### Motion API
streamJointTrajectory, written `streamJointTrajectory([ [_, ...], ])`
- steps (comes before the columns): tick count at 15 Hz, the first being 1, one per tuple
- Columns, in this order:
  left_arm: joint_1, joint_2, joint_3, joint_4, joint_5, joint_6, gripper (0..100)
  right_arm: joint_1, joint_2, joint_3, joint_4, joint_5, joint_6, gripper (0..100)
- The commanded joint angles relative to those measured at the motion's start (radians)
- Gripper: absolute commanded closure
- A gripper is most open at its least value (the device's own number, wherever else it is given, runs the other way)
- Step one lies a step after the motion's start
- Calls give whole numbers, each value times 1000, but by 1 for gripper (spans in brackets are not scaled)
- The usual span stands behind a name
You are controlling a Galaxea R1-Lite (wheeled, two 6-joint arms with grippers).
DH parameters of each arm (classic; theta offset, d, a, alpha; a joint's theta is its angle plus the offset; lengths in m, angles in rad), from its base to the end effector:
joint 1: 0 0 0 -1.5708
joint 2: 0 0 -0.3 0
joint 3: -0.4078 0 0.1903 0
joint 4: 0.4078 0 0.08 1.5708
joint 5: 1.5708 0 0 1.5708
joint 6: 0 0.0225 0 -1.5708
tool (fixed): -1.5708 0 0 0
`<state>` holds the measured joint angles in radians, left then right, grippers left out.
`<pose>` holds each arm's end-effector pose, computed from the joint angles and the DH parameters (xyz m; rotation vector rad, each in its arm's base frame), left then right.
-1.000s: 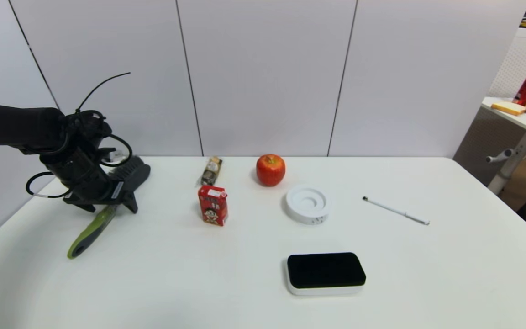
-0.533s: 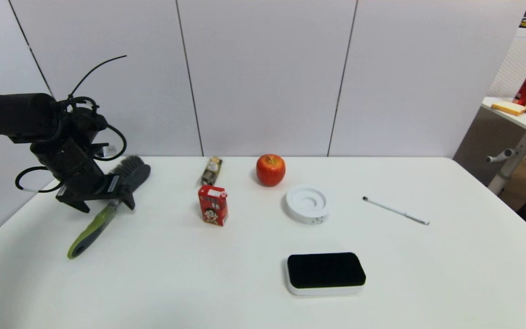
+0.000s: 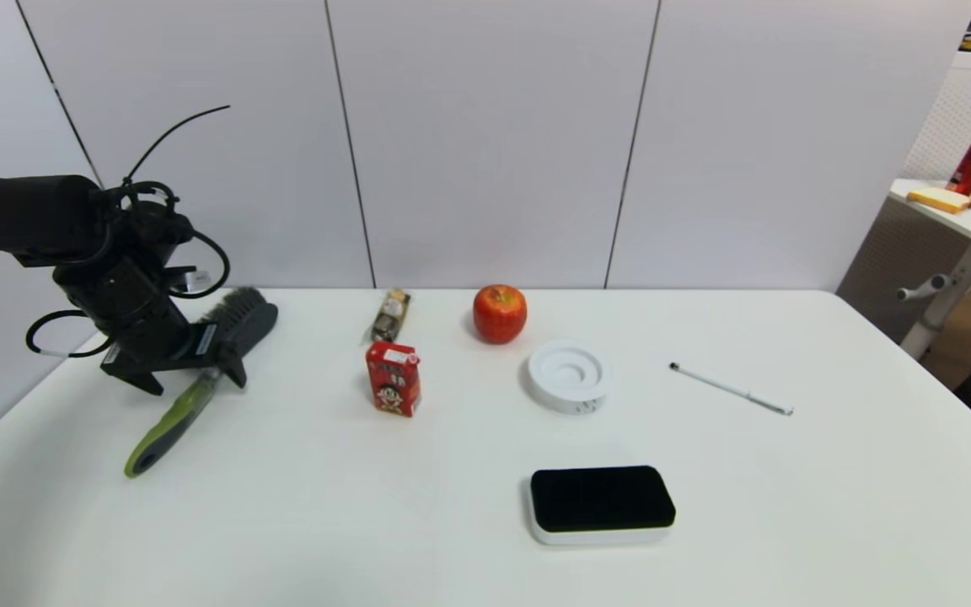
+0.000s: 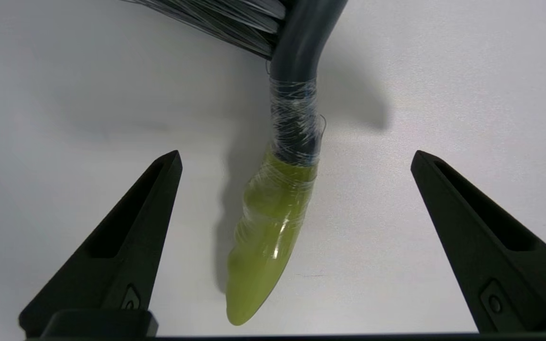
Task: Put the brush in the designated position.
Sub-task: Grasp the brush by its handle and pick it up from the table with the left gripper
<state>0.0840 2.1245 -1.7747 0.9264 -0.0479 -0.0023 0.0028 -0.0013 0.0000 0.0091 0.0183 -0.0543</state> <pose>0.3762 0.0306 0.1681 -0.0861 1.2735 0.0325 -0.0229 0.0003 0.0745 -0.0542 0.0072 0.0213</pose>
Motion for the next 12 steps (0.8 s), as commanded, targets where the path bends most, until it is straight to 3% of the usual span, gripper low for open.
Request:
streamJointTrajectory([
  [1,16,26,-6,-3,-29,-2,0,0,1,2,0,0,-1,0],
  [12,26,57,-42,-27,-27,12,0,0,1,2,0,0,-1,0],
])
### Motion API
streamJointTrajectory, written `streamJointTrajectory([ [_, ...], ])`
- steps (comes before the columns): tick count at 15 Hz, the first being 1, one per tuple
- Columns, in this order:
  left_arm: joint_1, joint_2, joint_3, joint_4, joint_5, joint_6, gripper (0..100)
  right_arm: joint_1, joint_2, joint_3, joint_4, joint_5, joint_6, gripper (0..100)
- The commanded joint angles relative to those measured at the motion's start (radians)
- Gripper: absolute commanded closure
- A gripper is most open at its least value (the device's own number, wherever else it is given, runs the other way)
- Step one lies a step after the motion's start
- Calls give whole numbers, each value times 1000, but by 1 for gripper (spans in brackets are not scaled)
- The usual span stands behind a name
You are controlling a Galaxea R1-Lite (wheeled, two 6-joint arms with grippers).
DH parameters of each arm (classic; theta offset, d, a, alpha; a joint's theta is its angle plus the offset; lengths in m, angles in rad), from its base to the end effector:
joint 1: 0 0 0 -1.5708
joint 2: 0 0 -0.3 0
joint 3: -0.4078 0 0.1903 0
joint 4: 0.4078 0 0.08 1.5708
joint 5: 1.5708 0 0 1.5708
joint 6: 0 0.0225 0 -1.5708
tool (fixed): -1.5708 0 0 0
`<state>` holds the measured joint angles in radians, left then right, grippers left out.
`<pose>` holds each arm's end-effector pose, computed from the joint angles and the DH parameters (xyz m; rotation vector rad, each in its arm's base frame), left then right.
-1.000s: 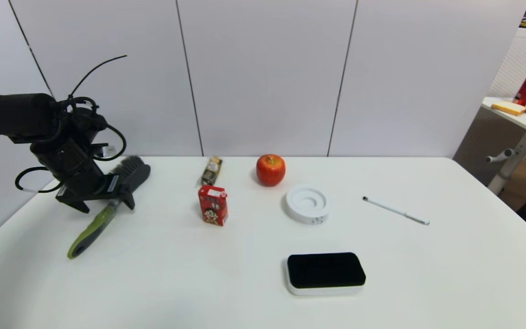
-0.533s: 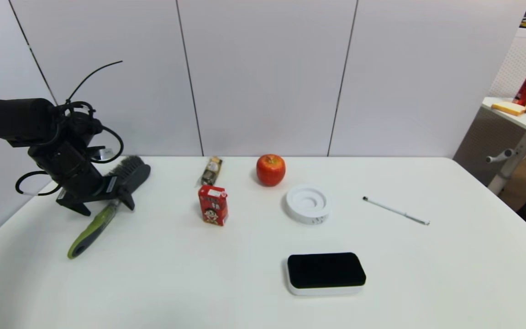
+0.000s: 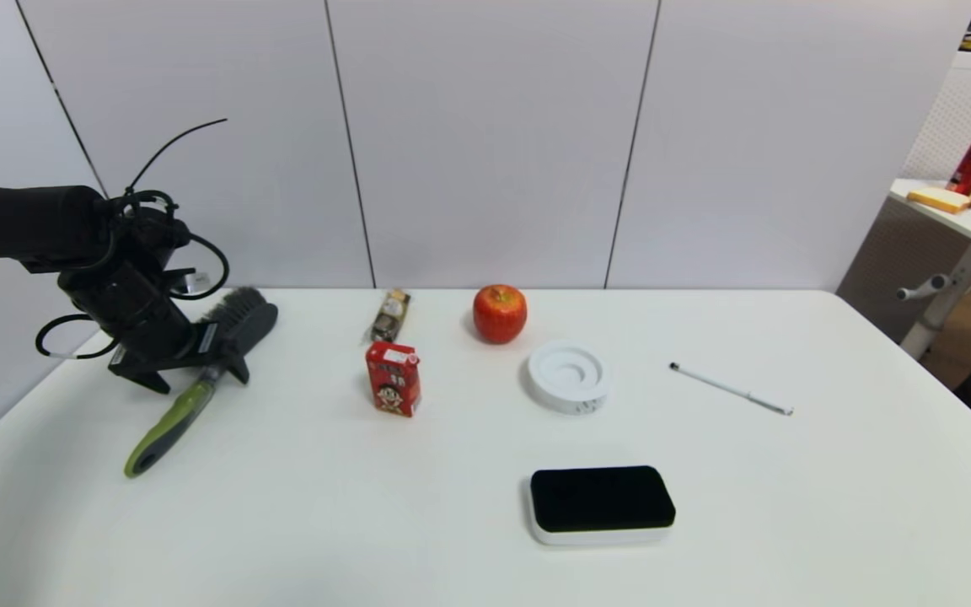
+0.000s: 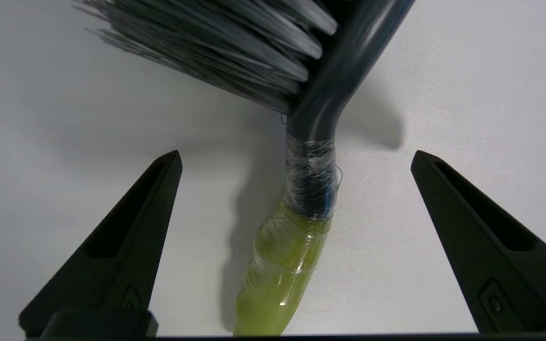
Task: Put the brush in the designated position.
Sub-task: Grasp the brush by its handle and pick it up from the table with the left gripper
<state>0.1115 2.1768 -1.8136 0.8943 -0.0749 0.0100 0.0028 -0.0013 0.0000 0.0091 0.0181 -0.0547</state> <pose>0.3903 0.0420 0.1576 -0.1084 1.2521 0.0254 -0.0229 0.0003 0.0745 -0.0546 0.0072 0.0211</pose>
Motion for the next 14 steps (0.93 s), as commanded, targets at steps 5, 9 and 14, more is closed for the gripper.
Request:
streamJointTrajectory([
  [5,-4,11,-16,3,3,22,0,0,1,2,0,0,-1,0],
  [9,-16,11,-26,5,12,56,0,2,1,2,0,0,-1,0],
  [14,-35,11,-24,8,38,57,0,0,1,2,0,0,-1,0],
])
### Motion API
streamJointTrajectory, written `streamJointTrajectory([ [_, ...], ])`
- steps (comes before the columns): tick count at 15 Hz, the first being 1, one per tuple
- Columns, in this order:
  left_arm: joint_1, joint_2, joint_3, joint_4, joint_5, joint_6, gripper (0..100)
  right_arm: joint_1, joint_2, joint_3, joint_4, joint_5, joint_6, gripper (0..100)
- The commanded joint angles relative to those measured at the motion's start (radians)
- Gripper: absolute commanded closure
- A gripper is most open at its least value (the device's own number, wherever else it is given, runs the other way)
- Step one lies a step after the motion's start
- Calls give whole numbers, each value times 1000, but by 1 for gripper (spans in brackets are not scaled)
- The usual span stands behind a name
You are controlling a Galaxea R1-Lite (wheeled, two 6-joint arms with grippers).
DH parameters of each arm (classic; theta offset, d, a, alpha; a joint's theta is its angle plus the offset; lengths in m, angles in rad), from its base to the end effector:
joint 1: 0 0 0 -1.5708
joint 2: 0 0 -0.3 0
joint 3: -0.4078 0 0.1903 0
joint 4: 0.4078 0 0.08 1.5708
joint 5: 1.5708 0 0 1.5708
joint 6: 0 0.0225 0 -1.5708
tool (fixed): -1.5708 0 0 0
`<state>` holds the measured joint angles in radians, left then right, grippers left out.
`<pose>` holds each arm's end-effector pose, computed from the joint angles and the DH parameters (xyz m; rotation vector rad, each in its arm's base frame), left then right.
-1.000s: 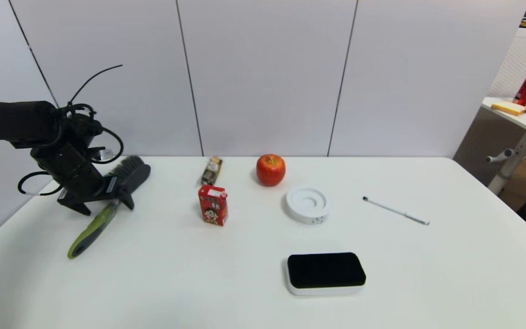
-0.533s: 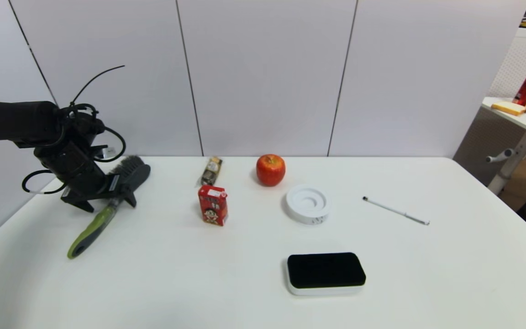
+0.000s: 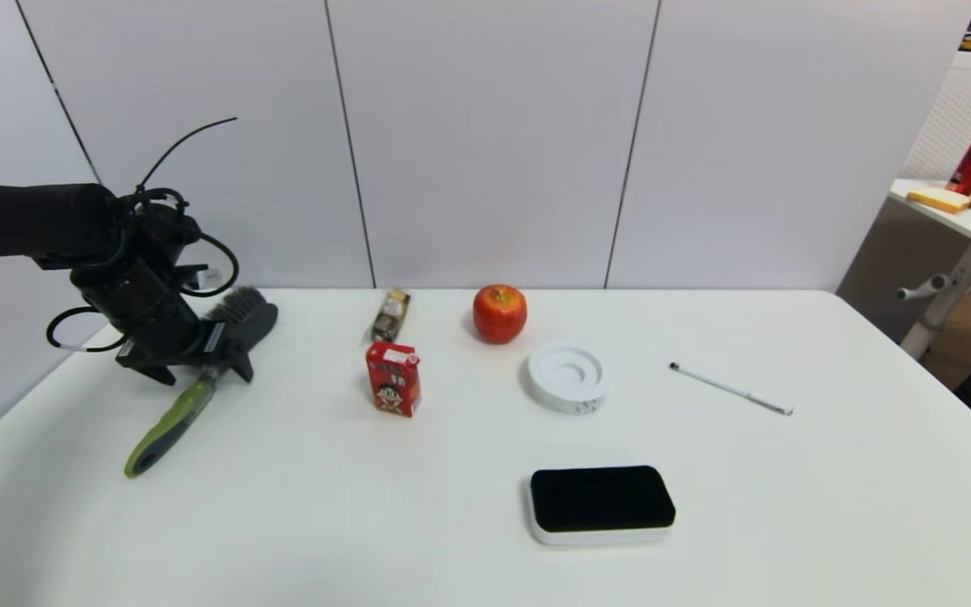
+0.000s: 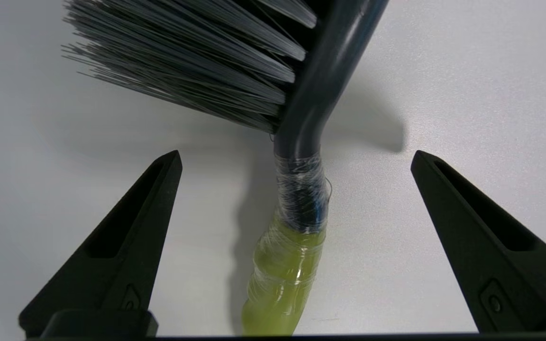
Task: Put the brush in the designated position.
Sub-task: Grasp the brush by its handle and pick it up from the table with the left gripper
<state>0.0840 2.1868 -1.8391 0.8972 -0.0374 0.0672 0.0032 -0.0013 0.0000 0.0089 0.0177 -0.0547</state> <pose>0.3948 0.0324 0.1592 -0.0172 1.2430 -0.0014 -0.0229 0.0003 0.0745 -0.0546 0.0070 0.0211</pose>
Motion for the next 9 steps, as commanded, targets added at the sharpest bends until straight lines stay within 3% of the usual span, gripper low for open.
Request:
streamJointTrajectory([
  [1,-7,1,1,5,1,0,0,0,1,2,0,1,-1,0],
  [2,-7,1,3,6,2,-1,0,0,1,2,0,1,-1,0],
  [3,-7,4,5,5,8,-1,100,0,1,2,0,1,-1,0],
  [9,3,13,1,5,10,0,100,0,1,2,0,1,-1,0],
])
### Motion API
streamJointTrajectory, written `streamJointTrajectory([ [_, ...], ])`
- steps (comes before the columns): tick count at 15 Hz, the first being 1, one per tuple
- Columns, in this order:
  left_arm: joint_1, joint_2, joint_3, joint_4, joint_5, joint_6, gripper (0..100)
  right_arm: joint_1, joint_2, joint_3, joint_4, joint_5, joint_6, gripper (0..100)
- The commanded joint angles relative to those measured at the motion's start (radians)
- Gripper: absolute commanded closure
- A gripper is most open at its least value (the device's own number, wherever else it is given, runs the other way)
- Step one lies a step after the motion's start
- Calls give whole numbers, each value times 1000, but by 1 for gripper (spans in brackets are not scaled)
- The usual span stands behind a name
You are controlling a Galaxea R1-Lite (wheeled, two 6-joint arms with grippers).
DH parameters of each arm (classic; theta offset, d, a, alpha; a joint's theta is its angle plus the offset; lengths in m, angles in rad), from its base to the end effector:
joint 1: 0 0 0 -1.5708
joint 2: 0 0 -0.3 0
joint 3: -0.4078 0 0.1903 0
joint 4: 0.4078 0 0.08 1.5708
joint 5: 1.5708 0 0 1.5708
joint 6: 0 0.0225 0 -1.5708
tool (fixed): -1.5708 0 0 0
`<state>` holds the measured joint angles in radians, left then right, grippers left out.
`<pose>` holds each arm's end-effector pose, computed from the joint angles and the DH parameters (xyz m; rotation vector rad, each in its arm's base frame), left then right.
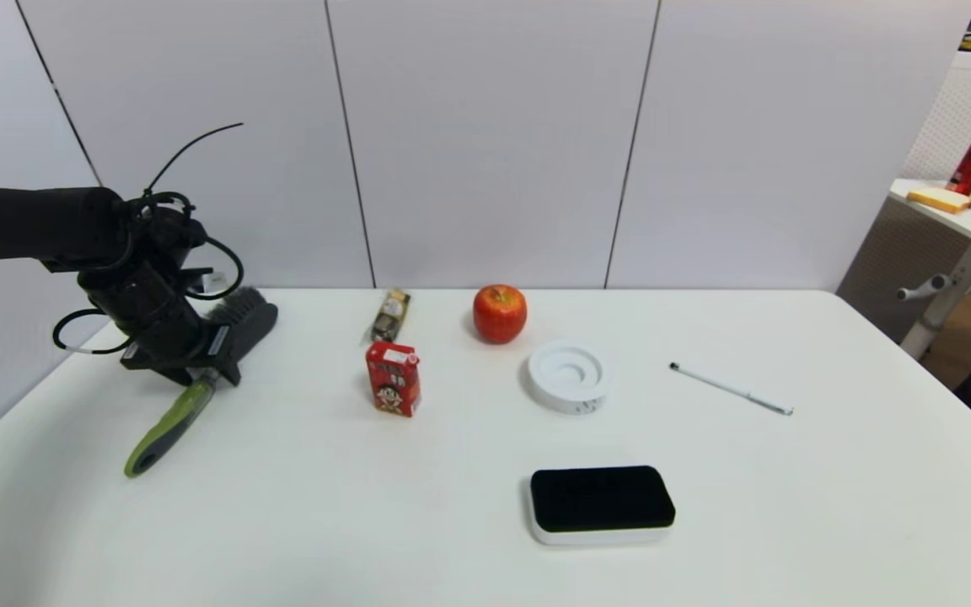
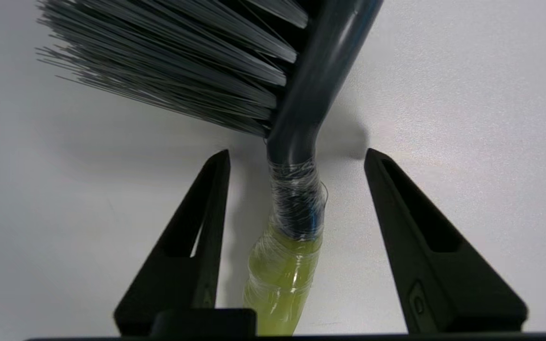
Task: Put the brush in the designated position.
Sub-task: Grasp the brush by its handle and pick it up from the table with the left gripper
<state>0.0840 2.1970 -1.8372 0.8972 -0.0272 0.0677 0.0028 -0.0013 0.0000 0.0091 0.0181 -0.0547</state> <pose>0.3962 0.0327 0.1547 -0.0113 1.2559 0.0066 -0.0229 0.0003 0.0745 -0.0546 0.0072 0.0211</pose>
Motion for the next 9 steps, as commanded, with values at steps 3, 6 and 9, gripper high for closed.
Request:
streamJointTrajectory([
  [3,8,1,-4,3,1,1,100,0,1,2,0,0,-1,0],
  [6,8,-22,-4,3,1,0,100,0,1,2,0,0,-1,0],
  [9,8,-108,-39,22,16,1,100,0,1,2,0,0,-1,0],
])
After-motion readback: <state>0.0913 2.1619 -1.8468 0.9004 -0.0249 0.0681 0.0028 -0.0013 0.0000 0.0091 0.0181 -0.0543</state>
